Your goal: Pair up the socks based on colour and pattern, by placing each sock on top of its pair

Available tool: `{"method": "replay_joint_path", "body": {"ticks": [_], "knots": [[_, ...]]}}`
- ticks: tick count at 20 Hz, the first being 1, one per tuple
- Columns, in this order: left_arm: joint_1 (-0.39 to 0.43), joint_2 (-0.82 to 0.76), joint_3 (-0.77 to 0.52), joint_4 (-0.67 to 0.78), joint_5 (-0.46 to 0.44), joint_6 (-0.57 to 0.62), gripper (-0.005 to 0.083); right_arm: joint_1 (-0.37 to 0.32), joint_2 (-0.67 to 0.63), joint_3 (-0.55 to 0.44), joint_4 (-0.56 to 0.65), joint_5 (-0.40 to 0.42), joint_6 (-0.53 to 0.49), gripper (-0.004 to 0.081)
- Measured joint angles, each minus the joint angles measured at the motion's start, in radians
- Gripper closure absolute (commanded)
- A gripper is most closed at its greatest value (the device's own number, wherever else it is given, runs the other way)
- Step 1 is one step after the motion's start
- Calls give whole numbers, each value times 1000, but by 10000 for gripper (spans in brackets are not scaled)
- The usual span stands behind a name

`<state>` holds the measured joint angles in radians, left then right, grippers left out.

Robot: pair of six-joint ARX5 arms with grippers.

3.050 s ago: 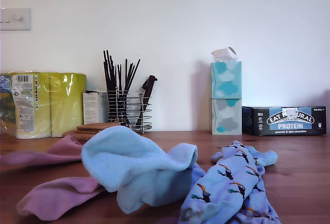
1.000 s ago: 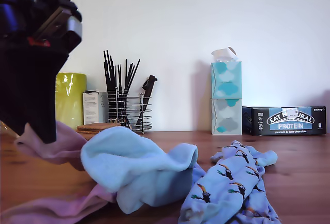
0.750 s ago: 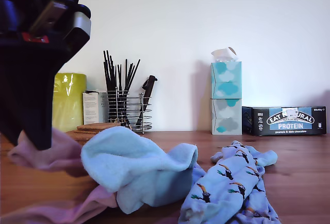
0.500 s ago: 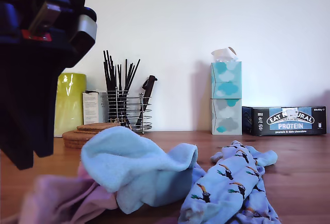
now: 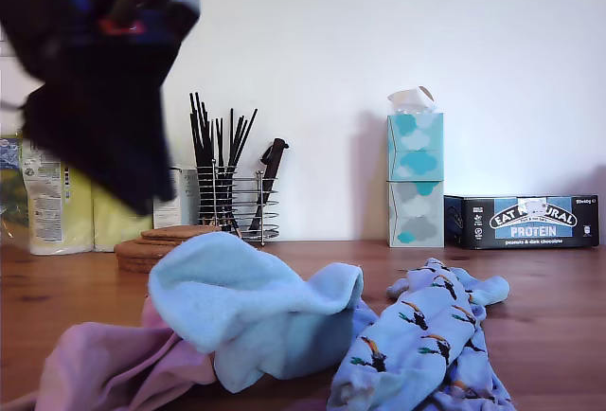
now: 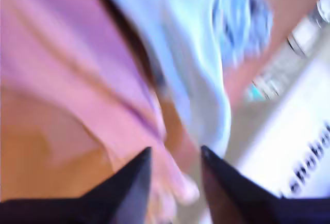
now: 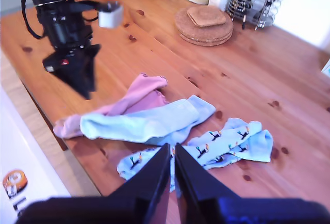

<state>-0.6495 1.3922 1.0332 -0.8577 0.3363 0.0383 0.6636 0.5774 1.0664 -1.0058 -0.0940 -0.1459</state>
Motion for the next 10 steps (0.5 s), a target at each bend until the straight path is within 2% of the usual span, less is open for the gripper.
{"method": "replay_joint_path", "body": {"ticks": [3, 5, 8, 10], "knots": [[27, -75, -1, 151, -106, 11, 793, 0, 97, 0, 124, 20, 51, 783], [77, -115, -2, 267, -154, 14, 793, -3, 161, -1, 267, 66, 67, 783], [195, -147, -2, 434, -153, 17, 793, -44, 261, -3, 488, 106, 66, 783], [279, -160, -1, 520, -110, 20, 793, -95, 335, -3, 641, 111, 66, 783]]}}
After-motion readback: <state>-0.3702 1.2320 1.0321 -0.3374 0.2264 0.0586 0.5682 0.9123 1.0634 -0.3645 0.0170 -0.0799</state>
